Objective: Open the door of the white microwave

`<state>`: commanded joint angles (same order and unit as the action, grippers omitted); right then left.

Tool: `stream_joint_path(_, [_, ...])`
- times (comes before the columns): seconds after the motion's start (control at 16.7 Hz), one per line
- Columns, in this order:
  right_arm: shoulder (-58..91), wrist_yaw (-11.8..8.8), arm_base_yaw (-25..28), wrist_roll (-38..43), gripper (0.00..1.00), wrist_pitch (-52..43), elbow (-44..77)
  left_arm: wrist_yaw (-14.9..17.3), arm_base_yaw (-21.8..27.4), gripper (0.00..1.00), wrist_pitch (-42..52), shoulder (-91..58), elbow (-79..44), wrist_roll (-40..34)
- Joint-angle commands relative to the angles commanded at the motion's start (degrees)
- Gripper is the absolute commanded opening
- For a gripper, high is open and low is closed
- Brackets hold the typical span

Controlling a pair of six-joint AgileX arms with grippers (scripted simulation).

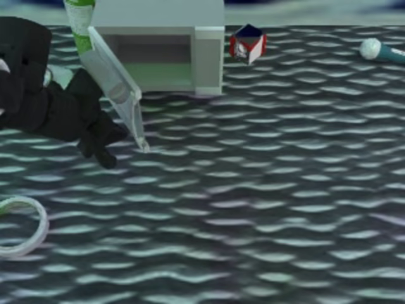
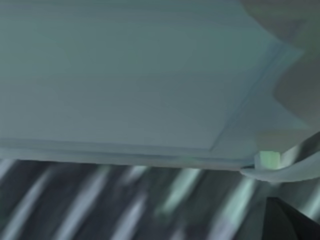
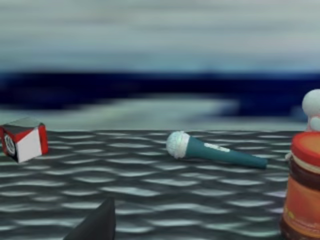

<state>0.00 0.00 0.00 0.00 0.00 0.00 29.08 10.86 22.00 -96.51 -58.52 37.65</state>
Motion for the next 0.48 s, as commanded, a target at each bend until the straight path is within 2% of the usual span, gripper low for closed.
stream_joint_path(0.48, [0.00,0.00,0.00,0.00,1.00,0.00,0.00,0.00,0.00,0.68,0.00,0.00,0.00,0.00])
